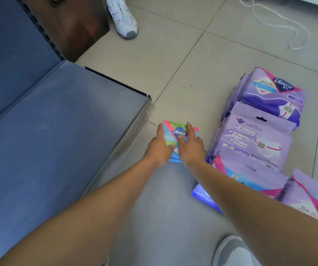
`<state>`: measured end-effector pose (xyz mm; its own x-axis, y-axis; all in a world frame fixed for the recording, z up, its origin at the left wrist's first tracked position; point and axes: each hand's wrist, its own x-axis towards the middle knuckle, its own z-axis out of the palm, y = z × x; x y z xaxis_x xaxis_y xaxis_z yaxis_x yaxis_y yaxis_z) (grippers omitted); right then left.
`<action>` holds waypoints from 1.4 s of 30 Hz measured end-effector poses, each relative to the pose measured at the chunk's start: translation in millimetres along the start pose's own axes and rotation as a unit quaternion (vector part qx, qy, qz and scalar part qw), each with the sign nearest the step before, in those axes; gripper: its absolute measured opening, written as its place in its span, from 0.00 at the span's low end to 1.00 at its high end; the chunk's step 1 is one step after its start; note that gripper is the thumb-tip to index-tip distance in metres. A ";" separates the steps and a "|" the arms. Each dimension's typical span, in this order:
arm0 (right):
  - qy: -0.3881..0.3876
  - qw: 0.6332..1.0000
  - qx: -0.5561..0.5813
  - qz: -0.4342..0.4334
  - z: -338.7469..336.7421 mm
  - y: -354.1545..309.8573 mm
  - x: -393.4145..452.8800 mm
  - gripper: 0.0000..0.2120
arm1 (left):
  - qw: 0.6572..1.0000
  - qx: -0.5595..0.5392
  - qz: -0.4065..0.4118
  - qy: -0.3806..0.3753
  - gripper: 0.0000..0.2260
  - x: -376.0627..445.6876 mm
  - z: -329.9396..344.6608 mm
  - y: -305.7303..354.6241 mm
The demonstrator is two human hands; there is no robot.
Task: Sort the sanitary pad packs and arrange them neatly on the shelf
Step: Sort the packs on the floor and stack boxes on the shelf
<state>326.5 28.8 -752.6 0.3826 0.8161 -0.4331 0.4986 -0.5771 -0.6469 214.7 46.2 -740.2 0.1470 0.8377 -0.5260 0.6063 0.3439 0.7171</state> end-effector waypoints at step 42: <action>0.130 0.903 -0.294 -0.285 -371.1 -260.7 -440.5 0.22 | 0.853 0.454 0.195 0.165 0.15 -442.6 -232.2 282.6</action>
<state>316.6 -192.0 -160.2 0.0657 0.9949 0.0768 0.9696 -0.0455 -0.2403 139.5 -128.9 -198.6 0.3379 0.9390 -0.0637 0.9397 -0.3329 0.0782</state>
